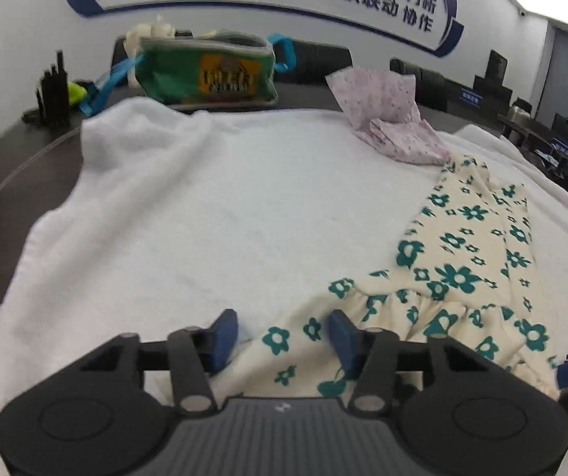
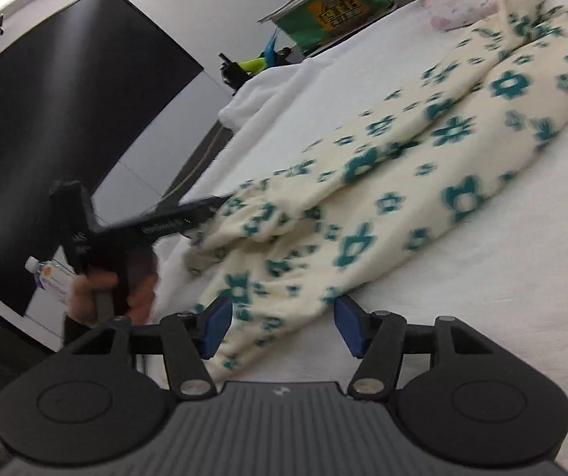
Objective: Fold clothes
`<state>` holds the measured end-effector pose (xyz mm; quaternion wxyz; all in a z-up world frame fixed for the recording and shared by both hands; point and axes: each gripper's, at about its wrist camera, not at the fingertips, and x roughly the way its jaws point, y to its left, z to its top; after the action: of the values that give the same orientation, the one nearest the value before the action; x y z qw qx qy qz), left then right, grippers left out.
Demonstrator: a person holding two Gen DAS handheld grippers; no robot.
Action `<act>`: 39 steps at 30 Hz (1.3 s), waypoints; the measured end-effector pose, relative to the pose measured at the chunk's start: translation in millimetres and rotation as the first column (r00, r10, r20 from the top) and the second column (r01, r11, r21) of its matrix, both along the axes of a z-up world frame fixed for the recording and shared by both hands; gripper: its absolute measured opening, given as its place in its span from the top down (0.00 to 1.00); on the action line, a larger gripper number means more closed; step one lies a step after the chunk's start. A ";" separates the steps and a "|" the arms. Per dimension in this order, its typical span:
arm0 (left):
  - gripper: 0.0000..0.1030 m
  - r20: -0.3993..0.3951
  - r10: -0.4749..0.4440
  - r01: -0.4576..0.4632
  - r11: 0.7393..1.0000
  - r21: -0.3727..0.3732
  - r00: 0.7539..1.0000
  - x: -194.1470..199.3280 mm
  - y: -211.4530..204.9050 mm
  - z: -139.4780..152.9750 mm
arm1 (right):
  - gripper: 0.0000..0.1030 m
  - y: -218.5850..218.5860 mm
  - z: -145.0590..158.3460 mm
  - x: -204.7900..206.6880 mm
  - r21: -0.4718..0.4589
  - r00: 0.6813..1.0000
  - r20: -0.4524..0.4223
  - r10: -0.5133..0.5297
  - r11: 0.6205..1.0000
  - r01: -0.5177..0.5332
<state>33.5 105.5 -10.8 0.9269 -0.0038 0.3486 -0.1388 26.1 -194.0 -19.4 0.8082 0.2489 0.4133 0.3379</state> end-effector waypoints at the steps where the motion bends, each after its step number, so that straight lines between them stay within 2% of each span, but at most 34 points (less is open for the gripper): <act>1: 0.87 -0.003 -0.008 0.008 1.000 -0.011 1.000 0.1 0.3 -0.1 | 0.44 5.3 -1.6 0.0 0.013 1.000 0.005 -0.027 1.000 0.027; 2: 0.92 -0.006 -0.013 0.013 1.000 -0.027 1.000 -0.9 0.6 1.1 | 0.44 11.2 -1.9 1.5 0.015 0.999 0.013 -0.048 0.999 0.048; 3: 0.96 -0.001 -0.013 0.013 0.999 -0.034 1.000 -3.5 1.8 2.3 | 0.52 14.7 -1.8 4.2 0.014 0.997 0.020 -0.075 0.997 0.075; 4: 0.98 0.010 -0.010 0.011 1.000 -0.023 1.000 -7.3 2.2 3.5 | 0.72 19.0 -3.8 5.1 0.006 0.995 0.019 -0.095 0.995 0.095; 6: 0.99 0.030 -0.015 0.015 1.000 0.006 0.999 -15.8 -2.5 6.4 | 0.89 27.9 -8.4 6.4 -0.012 0.991 0.017 -0.133 0.991 0.133; 8: 0.99 0.043 -0.034 0.033 0.999 0.021 0.998 -31.5 -9.0 9.6 | 0.91 26.0 -7.4 2.6 -0.026 0.990 0.040 -0.136 0.990 0.137; 10: 0.99 0.042 -0.030 0.030 1.000 0.006 0.999 -48.4 -14.0 10.9 | 0.91 19.2 -3.0 -3.0 -0.030 0.989 0.063 -0.135 0.990 0.137; 15: 0.99 0.025 -0.018 0.020 0.996 -0.087 1.000 -100.5 -31.8 9.8 | 0.92 -12.8 19.0 -25.5 -0.079 0.985 0.123 -0.118 0.989 0.128; 19: 0.99 0.024 -0.029 0.032 0.990 -0.137 0.999 -148.6 -50.5 9.5 | 0.92 -33.4 33.7 -44.5 -0.169 0.983 0.168 -0.079 0.980 0.108; 22: 0.99 -0.009 -0.077 0.074 0.980 -0.186 0.997 -177.7 -61.7 5.3 | 0.92 -51.0 44.1 -60.9 -0.236 0.983 0.176 -0.053 0.967 0.094; 24: 0.97 -0.010 -0.141 0.136 0.972 -0.193 0.990 -190.8 -69.1 2.0 | 0.92 -60.5 47.9 -70.7 -0.276 0.984 0.173 -0.041 0.957 0.088; 26: 0.88 0.010 -0.224 0.221 0.950 -0.219 0.975 -195.4 -66.0 4.8 | 0.89 -66.9 45.2 -74.6 -0.311 0.990 0.138 -0.031 0.948 0.073; 27: 0.85 0.032 -0.263 0.262 0.933 -0.247 0.964 -194.8 -59.3 11.6 | 0.84 -70.2 43.9 -76.2 -0.322 0.992 0.126 -0.033 0.944 0.072; 28: 0.80 0.058 -0.282 0.287 0.917 -0.278 0.958 -191.1 -50.1 22.6 | 0.75 -73.6 42.8 -78.0 -0.333 0.993 0.116 -0.036 0.940 0.073; 29: 0.77 0.087 -0.275 0.288 0.915 -0.282 0.957 -182.8 -42.7 36.9 | 0.69 -80.6 46.1 -78.8 -0.324 0.990 0.134 -0.054 0.941 0.095; 31: 0.64 0.137 -0.227 0.253 0.940 -0.229 0.964 -153.8 -38.1 66.7 | 0.48 -98.9 55.6 -78.9 -0.286 0.975 0.192 -0.113 0.944 0.166; 33: 0.58 0.155 -0.184 0.207 0.967 -0.150 0.971 -103.9 -49.8 93.1 | 0.37 -131.0 64.4 -62.9 -0.214 0.940 0.256 -0.225 0.935 0.282; 36: 0.54 0.109 -0.245 0.261 0.952 -0.163 0.963 -4.0 -90.1 103.9 | 0.35 -171.3 62.0 0.7 -0.177 0.894 0.253 -0.371 0.890 0.419; 37: 0.49 0.099 -0.251 0.264 0.951 -0.163 0.963 24.3 -107.0 98.7 | 0.35 -178.8 58.9 26.2 -0.193 0.886 0.247 -0.392 0.876 0.442; 39: 0.49 0.055 -0.258 0.264 0.952 -0.154 0.965 79.6 -144.9 79.0 | 0.35 -189.4 47.0 81.2 -0.253 0.872 0.220 -0.437 0.838 0.484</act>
<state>113.1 -39.4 68.2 0.9030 -0.0296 0.3179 -0.2875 107.3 -383.4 27.6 0.9231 0.1889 0.3241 0.0846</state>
